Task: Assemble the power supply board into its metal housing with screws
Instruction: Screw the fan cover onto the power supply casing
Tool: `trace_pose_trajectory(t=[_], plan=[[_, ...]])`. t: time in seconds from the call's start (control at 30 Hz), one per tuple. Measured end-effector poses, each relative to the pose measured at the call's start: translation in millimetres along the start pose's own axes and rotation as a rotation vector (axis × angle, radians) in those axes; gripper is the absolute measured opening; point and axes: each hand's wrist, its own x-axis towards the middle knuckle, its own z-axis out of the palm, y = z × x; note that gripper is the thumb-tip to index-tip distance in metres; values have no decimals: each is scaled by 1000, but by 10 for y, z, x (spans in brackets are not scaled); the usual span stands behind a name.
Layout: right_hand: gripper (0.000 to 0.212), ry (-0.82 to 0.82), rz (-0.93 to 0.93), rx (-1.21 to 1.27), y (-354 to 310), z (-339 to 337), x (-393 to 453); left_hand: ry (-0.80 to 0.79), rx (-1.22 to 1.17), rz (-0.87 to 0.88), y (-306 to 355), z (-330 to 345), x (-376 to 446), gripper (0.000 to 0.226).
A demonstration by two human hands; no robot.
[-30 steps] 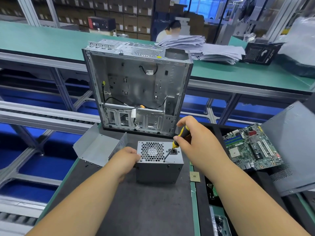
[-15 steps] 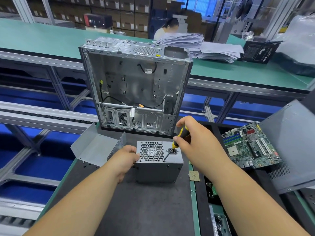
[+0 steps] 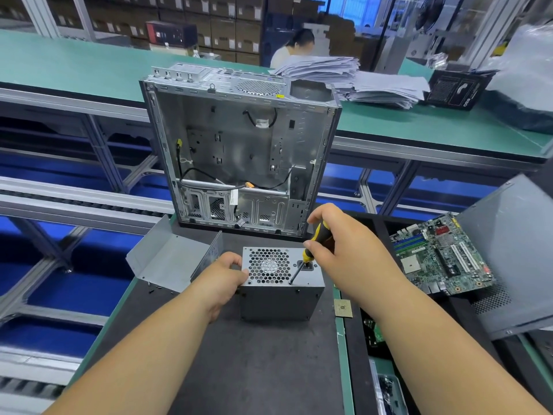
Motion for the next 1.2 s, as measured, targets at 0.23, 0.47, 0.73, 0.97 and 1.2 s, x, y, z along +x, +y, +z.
trace_pose_trajectory(t=[0.23,0.47,0.73,0.97,1.2], plan=[[25,-6,-1,-3,-8,-7,-5,-5,-21,2,-25,0,35,9],[23,27,3,36,-17,-58,-8,8,-34,3,-29,13,48,13],[24,101,9,117,-9,-115,-18,328,424,352,185,22,-176,36],[24,189,22,240,-33,-181,-40,-34,268,602,324,266,-379,27],[24,198,31,269,-44,-229,-68,53,212,567,376,326,-338,16]])
